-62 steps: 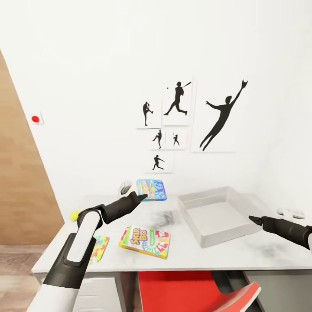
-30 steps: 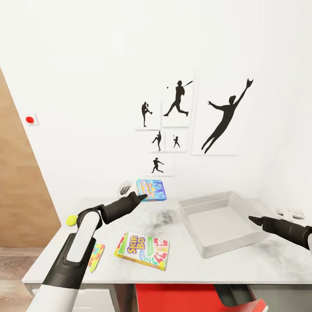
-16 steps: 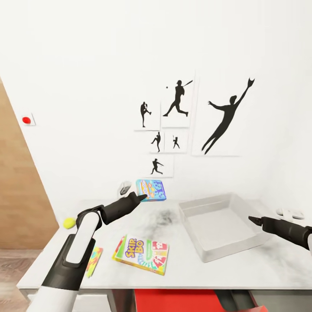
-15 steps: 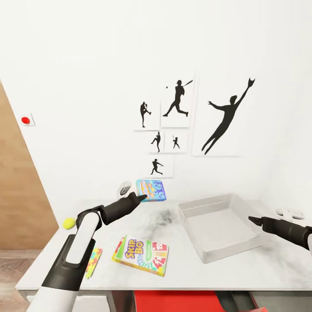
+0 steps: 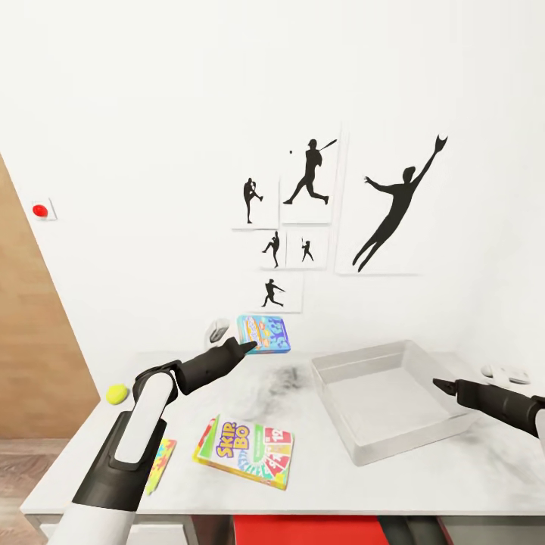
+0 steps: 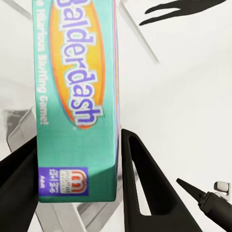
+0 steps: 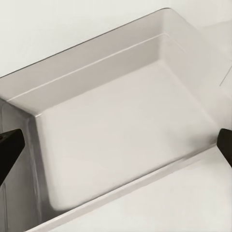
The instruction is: Put all the toys in the child's room - the three board games (two on the bed and one on the table), the two jigsaw puzzles on the table, and the tennis ball on the table - inside the toy box on the table in the child's room.
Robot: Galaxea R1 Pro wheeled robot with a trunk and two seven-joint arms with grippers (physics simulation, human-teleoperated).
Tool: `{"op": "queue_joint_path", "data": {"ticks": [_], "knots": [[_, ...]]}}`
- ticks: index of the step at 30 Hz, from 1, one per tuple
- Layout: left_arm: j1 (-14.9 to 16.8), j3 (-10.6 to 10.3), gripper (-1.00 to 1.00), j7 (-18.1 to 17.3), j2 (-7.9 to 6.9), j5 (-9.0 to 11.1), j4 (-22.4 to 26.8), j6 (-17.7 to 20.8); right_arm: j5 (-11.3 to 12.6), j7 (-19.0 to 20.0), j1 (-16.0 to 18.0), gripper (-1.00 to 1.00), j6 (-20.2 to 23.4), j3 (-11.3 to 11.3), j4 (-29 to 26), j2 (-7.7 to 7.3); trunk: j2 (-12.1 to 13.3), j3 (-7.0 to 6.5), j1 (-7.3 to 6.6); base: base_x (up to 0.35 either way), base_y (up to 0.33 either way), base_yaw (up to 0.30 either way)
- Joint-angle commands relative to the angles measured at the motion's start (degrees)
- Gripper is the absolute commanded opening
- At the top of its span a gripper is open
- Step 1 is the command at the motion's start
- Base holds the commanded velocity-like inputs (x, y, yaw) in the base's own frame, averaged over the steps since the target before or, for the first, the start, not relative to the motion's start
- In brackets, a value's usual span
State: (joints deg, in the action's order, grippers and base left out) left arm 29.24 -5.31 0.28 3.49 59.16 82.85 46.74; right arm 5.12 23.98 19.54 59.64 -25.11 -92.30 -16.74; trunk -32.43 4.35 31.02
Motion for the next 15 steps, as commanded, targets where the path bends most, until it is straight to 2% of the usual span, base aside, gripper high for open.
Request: {"op": "queue_joint_path", "data": {"ticks": [1,15], "knots": [[0.1,0.1,-1.00,0.0,0.03,0.1,0.0,0.2,0.5,-0.2,0.1,1.00,0.4,-0.1,0.0,-0.01,-0.1,0.12,0.03,0.008,-0.002,0.000],[0.0,0.1,-1.00,0.1,0.03,0.1,0.0,0.2,0.4,-0.2,0.1,1.00,0.4,-0.2,-0.1,-0.21,-0.1,0.12,0.03,0.002,0.000,0.000]]}}
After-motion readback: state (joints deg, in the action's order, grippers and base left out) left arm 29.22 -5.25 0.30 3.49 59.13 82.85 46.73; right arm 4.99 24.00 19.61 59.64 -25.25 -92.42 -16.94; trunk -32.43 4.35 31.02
